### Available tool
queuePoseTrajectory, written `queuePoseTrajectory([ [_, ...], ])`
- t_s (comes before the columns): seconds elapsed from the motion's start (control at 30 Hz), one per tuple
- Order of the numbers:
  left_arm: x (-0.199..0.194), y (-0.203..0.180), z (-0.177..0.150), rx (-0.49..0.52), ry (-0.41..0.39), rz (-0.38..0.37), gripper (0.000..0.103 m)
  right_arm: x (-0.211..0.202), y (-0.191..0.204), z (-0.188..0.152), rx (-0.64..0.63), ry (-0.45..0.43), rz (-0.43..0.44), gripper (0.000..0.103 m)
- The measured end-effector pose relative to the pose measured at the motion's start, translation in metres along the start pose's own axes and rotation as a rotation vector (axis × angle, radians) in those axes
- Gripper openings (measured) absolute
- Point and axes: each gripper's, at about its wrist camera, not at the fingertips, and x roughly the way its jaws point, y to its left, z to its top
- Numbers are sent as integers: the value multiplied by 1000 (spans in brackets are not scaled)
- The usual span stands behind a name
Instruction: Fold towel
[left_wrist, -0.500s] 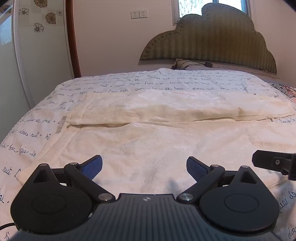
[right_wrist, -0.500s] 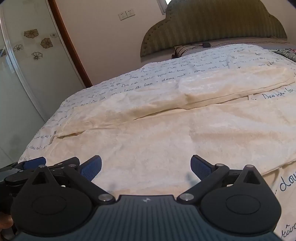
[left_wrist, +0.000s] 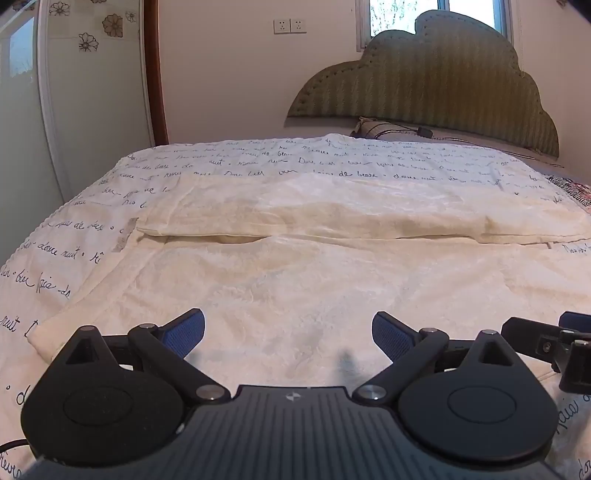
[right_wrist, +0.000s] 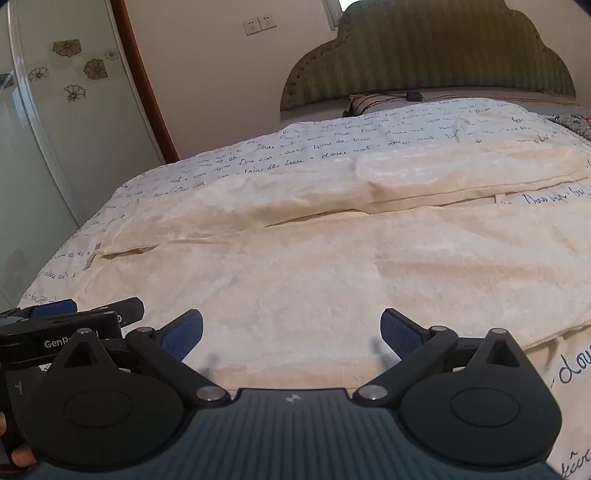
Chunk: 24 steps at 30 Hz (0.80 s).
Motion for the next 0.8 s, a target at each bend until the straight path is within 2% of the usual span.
queuePoseTrajectory([
  [0.53, 5, 1, -10, 0, 27, 14, 99, -2, 9, -9, -73, 5, -17, 103],
  [0.67, 5, 2, -11, -1, 37, 12, 99, -2, 13, -10, -91, 14, -56, 103],
  [0.8, 5, 2, -12, -2, 41, 14, 99, -2, 14, -13, -97, 21, -60, 103],
])
